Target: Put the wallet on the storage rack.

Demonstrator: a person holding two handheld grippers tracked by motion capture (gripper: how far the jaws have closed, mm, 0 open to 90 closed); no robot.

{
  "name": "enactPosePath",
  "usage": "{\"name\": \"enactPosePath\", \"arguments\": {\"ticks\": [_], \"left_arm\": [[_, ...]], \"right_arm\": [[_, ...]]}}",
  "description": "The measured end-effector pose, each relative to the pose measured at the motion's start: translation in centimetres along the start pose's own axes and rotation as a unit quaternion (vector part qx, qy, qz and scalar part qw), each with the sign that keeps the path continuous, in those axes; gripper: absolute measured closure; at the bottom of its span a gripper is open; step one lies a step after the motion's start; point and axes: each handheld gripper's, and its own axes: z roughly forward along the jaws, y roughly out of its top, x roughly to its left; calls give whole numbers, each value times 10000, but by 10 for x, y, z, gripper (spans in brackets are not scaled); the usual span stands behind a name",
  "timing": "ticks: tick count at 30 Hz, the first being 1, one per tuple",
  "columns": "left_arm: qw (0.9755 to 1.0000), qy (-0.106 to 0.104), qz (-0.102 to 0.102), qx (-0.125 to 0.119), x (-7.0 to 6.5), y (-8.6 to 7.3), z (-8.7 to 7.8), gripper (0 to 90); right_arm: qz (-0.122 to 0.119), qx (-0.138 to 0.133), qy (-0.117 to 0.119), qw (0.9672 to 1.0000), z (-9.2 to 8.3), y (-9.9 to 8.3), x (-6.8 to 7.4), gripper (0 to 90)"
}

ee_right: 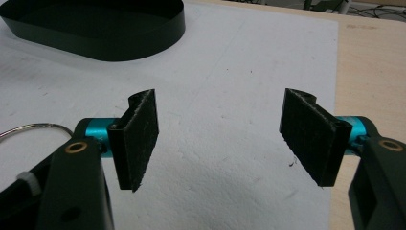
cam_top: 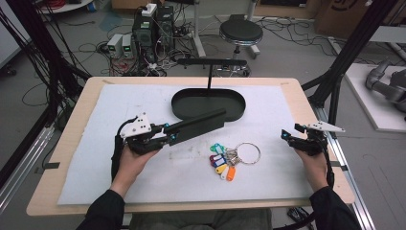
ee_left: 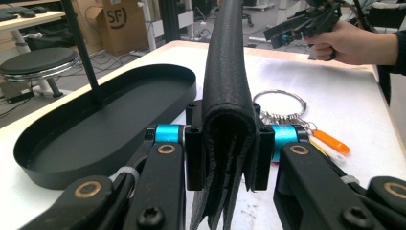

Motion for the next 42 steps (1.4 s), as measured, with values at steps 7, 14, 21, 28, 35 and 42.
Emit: {"name": "enactPosePath", "arguments": {"ticks": [7, 14, 21, 28, 35, 42], "left_arm": [[10000, 65, 30, 44, 7, 9, 6, 741], [9998, 160, 45, 56, 19, 19, 17, 741], [9996, 267, -21, 105, 36, 24, 37, 741], [9994, 346, -44, 87, 48, 30, 57, 741], [9992, 365, -4, 176, 57, 35, 82, 741], [9985, 489, -55, 257, 69, 32, 102, 741]], "right_arm": [[0, 5, -9, 10000, 0, 0, 0, 299], [19, -28, -10, 10000, 0, 0, -1, 299], [14, -35, -3, 10000, 1, 1, 0, 299], [13, -52, 1, 10000, 2, 1, -1, 299], [22, -47, -5, 10000, 3, 1, -1, 299], [0, -48, 8, 10000, 3, 1, 0, 299]]}}
